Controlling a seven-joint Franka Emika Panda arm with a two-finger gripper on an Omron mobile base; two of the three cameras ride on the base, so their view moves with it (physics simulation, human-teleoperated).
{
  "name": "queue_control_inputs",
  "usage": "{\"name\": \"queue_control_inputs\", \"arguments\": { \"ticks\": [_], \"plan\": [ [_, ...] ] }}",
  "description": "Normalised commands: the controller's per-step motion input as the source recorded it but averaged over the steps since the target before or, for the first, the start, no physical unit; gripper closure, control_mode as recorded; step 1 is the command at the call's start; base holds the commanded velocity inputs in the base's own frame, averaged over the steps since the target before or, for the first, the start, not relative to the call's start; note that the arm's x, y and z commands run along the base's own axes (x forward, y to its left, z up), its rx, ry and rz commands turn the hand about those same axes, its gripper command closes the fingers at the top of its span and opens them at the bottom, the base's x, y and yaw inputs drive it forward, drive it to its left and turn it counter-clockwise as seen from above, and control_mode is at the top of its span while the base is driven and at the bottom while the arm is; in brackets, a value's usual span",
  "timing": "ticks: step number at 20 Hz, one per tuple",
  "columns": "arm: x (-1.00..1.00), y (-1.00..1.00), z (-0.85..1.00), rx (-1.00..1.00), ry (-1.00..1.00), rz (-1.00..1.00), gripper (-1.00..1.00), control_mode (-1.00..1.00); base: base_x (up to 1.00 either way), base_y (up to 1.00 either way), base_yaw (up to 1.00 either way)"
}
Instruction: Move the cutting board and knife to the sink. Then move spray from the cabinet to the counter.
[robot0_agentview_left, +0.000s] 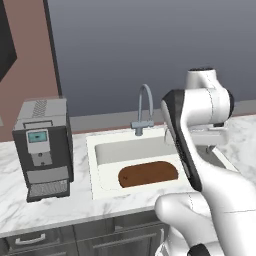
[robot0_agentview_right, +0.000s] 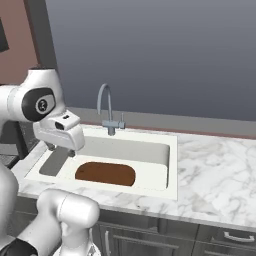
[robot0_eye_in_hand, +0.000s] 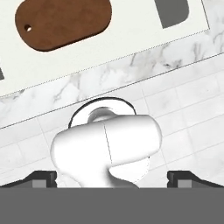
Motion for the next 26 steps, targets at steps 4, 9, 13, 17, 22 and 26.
{"name": "queue_control_inputs", "arguments": {
  "ticks": [4,9,13,17,22,26],
  "plan": [
    [-0.47,0.01,0.14,0.04,0.17,0.0,-1.0,-1.0,0.0,0.0,0.0],
    [-0.16,0.0,0.01,0.01,0.02,0.0,-1.0,1.0,-0.8,0.21,0.0],
    [0.0,0.0,0.0,0.0,0.0,0.0,-1.0,1.0,-1.0,0.74,0.02],
    [0.0,0.0,0.0,0.0,0.0,0.0,-1.0,1.0,-0.89,1.0,0.4],
    [0.0,0.0,0.0,0.0,0.0,0.0,-1.0,1.0,-0.21,0.22,0.98],
    [0.0,0.0,0.0,0.0,0.0,0.0,-1.0,1.0,-0.14,0.0,1.0]
  ]
}}
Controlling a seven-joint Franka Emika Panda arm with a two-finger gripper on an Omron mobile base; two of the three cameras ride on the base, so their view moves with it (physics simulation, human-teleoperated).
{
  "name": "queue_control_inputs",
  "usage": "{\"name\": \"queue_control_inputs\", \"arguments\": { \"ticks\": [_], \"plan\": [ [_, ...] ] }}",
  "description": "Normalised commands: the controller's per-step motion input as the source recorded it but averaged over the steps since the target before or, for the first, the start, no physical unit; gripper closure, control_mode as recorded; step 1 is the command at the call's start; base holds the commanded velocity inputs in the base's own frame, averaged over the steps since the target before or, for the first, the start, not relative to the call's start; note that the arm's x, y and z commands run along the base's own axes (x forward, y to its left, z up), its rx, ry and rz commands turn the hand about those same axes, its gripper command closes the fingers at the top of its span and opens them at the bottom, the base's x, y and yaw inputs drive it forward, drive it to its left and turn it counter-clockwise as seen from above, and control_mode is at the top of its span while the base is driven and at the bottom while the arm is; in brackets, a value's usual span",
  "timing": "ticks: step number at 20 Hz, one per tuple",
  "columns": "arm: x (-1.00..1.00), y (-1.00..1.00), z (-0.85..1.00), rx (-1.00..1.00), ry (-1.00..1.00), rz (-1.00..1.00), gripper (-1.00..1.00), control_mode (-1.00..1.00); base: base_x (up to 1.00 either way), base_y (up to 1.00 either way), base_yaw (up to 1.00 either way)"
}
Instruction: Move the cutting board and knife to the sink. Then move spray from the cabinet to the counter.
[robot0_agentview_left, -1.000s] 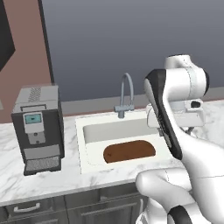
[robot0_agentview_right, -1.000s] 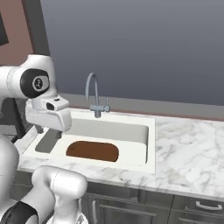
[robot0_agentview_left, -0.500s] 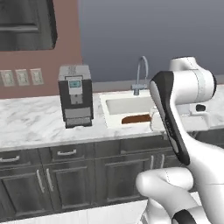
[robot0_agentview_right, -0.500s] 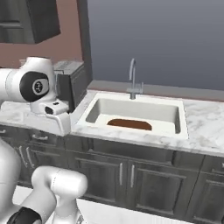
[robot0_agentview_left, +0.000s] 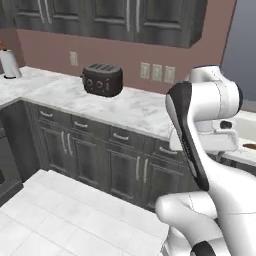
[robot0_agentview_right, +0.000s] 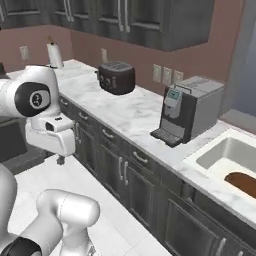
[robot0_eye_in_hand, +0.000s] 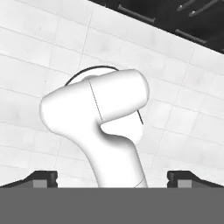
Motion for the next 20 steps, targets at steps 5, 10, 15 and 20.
{"name": "queue_control_inputs", "arguments": {
  "ticks": [5,10,15,20],
  "plan": [
    [0.0,0.0,0.0,0.0,0.0,0.0,-1.0,1.0,-0.12,0.0,1.0],
    [0.0,0.0,0.0,0.0,0.0,0.0,-1.0,1.0,-0.05,0.0,0.99],
    [0.0,0.0,0.0,0.0,0.0,0.0,-1.0,1.0,0.37,0.4,0.59],
    [0.0,0.0,0.0,0.0,0.0,0.0,-1.0,1.0,0.75,0.39,-0.01]
  ]
}}
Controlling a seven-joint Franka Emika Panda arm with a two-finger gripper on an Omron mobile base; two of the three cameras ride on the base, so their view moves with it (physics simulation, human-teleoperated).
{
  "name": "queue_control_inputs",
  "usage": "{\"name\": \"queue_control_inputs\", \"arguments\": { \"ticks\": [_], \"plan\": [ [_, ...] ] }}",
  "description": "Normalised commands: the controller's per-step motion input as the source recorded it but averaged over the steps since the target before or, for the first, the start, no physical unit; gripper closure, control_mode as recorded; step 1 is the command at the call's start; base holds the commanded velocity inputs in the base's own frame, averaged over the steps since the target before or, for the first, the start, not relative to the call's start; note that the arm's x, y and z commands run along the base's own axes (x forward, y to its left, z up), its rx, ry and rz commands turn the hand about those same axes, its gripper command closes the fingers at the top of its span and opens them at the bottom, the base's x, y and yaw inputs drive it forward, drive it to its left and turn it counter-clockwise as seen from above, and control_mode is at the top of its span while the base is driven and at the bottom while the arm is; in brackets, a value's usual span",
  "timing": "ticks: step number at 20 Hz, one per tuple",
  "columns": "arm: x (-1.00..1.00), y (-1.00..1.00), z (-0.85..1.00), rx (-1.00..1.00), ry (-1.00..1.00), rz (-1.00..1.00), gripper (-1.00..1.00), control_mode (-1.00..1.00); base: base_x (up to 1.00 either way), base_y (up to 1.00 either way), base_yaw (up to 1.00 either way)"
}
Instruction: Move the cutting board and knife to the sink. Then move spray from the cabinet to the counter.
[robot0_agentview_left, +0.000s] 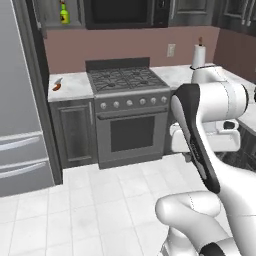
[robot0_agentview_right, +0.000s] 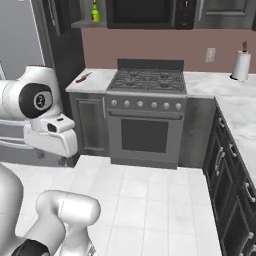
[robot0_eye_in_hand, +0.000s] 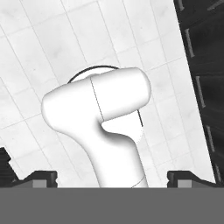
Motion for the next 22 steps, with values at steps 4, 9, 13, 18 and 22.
{"name": "queue_control_inputs", "arguments": {
  "ticks": [4,9,13,18,22],
  "plan": [
    [0.0,0.0,0.0,0.0,0.0,0.0,-1.0,1.0,1.0,0.35,-0.05],
    [0.0,0.0,0.0,0.0,0.0,0.0,-1.0,1.0,1.0,0.48,-0.01],
    [0.0,0.0,0.0,0.0,0.0,0.0,-1.0,1.0,0.99,0.64,0.0],
    [0.0,0.0,0.0,0.0,0.0,0.0,-1.0,1.0,0.9,0.52,0.0],
    [0.0,0.0,0.0,0.0,0.0,0.0,-1.0,1.0,0.71,0.39,0.0]
  ]
}}
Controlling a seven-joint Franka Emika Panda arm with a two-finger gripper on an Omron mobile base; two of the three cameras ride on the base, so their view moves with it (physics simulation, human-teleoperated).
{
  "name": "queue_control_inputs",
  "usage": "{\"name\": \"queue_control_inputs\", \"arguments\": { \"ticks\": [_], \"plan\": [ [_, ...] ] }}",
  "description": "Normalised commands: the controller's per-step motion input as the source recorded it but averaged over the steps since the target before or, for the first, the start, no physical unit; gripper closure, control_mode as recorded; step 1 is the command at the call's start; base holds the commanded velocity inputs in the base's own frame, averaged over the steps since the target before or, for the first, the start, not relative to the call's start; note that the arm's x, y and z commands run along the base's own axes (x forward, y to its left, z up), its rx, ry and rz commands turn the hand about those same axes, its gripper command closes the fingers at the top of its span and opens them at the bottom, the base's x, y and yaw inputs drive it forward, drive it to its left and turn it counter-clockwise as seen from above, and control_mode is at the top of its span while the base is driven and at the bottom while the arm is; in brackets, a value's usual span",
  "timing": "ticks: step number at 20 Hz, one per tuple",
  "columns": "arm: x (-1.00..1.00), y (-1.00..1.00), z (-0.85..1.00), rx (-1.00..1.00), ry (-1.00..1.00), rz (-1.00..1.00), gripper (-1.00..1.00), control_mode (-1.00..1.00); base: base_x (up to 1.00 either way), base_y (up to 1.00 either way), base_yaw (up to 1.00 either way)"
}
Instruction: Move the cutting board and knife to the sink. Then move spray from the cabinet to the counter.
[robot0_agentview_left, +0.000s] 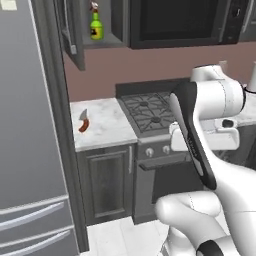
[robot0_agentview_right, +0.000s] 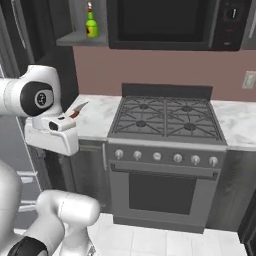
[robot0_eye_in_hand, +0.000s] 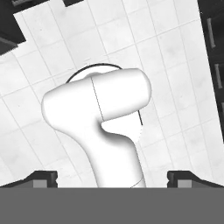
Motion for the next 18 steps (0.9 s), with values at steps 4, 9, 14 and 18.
{"name": "queue_control_inputs", "arguments": {
  "ticks": [4,9,14,18],
  "plan": [
    [0.0,0.0,0.0,0.0,0.0,0.0,-1.0,1.0,0.88,0.13,0.01],
    [0.0,0.0,0.0,0.0,0.0,0.0,-1.0,1.0,0.83,0.13,0.03],
    [0.0,0.0,0.0,0.0,0.0,0.0,-1.0,1.0,0.38,0.41,0.01],
    [0.0,0.0,0.0,0.0,0.0,0.0,-1.0,1.0,0.45,0.44,0.0]
  ]
}}
